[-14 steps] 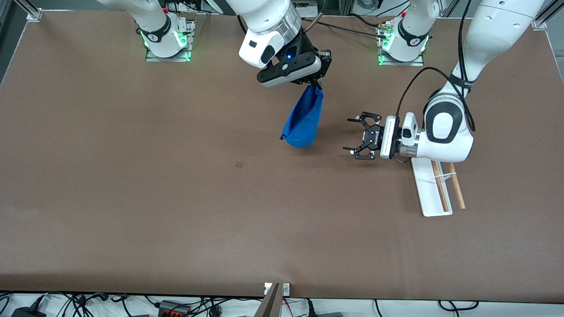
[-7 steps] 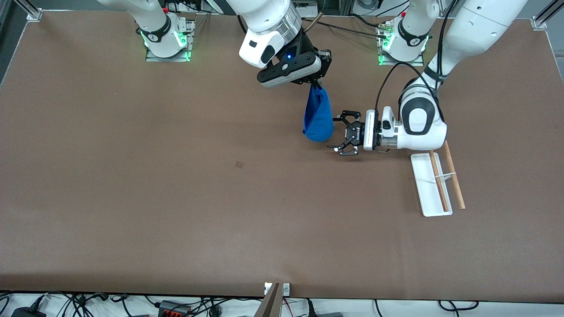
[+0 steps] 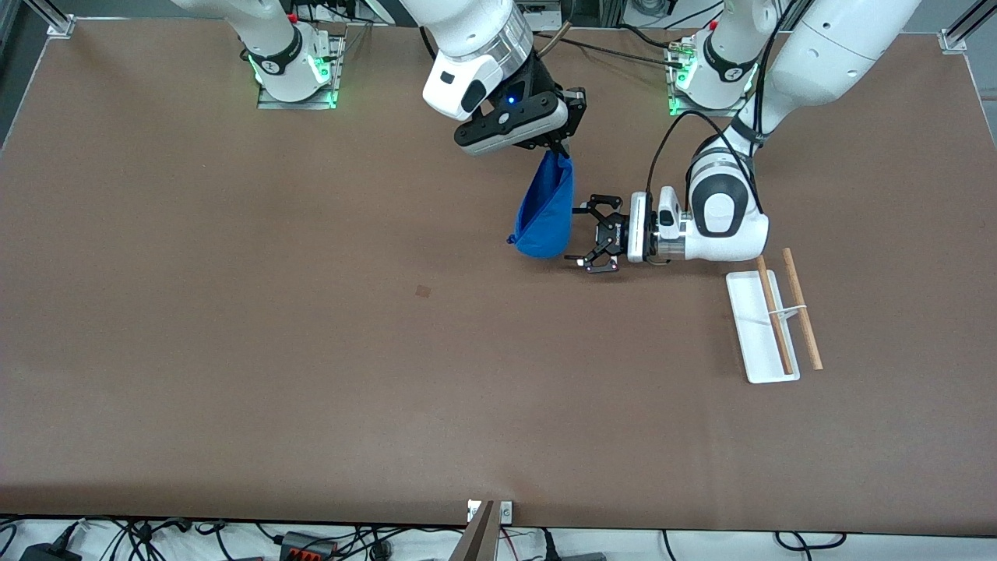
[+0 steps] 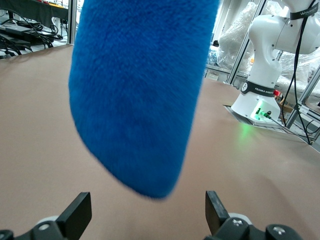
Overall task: Pass towel and hang on rack
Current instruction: 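Move the left gripper to the hanging towel's lower end, then grasp the towel with the left gripper while the right gripper releases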
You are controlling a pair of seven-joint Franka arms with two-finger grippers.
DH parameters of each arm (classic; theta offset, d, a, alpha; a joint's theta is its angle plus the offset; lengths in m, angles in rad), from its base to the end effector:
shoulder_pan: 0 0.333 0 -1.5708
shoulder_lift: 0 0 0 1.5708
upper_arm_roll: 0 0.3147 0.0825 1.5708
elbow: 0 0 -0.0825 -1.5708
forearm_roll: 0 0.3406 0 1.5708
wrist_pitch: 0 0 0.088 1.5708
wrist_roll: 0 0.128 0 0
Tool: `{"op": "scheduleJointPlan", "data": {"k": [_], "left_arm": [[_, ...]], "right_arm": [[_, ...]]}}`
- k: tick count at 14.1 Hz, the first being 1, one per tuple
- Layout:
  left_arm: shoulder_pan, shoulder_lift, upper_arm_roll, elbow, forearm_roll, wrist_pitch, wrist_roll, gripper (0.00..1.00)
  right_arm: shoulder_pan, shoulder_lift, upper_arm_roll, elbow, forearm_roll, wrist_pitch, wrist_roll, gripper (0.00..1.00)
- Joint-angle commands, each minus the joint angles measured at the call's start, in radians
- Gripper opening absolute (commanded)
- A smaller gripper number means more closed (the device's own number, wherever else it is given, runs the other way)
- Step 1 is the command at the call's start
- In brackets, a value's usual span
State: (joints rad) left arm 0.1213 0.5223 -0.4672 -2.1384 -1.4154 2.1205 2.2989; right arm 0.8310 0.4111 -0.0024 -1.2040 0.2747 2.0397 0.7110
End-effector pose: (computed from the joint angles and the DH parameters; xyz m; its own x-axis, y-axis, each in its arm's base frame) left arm 0.4750 -0.2380 0.2127 0.2170 -0.3361 0.9165 -0.9681 0.0467 0.2464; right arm 0.4433 0.5138 0.5782 0.9923 0.0156 0.1232 0.0713 -0.8837 -0.4625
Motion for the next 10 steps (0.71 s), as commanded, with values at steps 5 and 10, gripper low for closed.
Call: {"op": "scheduleJointPlan", "data": {"k": [5,10], "left_arm": [[-0.005,0.044,-0.018,-0.014,-0.160,0.012,0.220,0.07],[-0.014,0.042,-0.016,-0.005,-0.166,0.039,0.145,0.01]], "right_arm": [[0.007,0.006,-0.008,0.020,0.017,-0.003,0.015,0.00],[0.007,0.006,-0.008,0.020,0.017,-0.004,0.011,0.00]]}}
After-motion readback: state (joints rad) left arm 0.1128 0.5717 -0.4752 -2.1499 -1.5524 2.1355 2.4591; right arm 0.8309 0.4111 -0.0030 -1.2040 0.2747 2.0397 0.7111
